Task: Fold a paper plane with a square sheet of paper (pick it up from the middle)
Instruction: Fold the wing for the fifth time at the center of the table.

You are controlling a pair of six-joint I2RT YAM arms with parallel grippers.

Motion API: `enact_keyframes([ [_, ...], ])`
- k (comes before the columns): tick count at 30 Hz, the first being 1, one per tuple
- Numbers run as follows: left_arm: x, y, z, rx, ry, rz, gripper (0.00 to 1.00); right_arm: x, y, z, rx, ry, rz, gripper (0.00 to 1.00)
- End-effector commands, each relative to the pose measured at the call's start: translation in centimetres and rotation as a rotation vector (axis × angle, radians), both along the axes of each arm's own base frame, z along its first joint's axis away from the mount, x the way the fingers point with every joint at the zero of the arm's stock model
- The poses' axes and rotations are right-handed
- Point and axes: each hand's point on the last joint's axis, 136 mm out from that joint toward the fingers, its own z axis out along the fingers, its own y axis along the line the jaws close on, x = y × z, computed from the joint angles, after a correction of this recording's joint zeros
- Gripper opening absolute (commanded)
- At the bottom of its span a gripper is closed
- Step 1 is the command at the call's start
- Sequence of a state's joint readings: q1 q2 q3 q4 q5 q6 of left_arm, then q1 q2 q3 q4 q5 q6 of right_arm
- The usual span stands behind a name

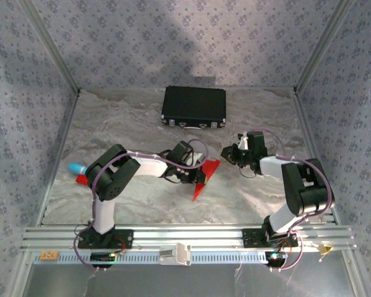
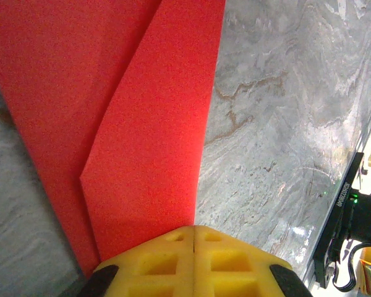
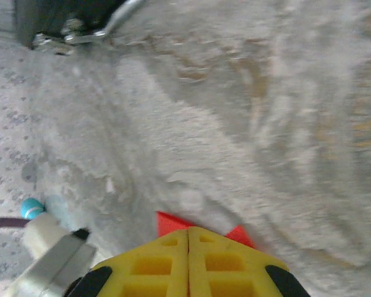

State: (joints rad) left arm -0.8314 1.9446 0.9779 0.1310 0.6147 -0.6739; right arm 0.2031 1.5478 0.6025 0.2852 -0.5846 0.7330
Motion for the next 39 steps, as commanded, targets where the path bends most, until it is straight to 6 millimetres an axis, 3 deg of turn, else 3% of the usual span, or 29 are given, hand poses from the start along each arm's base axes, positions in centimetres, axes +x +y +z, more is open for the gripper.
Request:
enact_keyframes([
  [1, -2.4, 3.8, -5.1, 0.197, 0.103, 0.019, 0.0, -1.7, 1.6, -0.2, -0.011, 0.014, 0.046, 0.08],
  [9, -2.1, 3.4, -4.4, 0.174, 0.096, 0.024, 0.0, -5.0, 5.1, -3.0, -0.028, 0.096, 0.148, 0.04],
  [18, -1.2, 1.9, -0.9, 0.108, 0.066, 0.011, 0.0, -6.6, 3.1, -7.6, -0.147, 0.225, 0.076, 0.01],
  [26, -0.2, -0.2, 3.1, 0.021, 0.026, -0.008, 0.0, -6.7, 2.8, -7.8, -0.152, 0.224, 0.067, 0.01],
  [32, 0.1, -1.1, 2.1, 0.032, 0.032, -0.022, 0.01, -6.9, 2.5, -8.1, -0.162, 0.232, 0.059, 0.01],
  [39, -1.6, 0.2, -0.8, 0.12, 0.078, -0.051, 0.01, -7.0, 2.3, -8.5, -0.166, 0.241, 0.055, 0.01],
])
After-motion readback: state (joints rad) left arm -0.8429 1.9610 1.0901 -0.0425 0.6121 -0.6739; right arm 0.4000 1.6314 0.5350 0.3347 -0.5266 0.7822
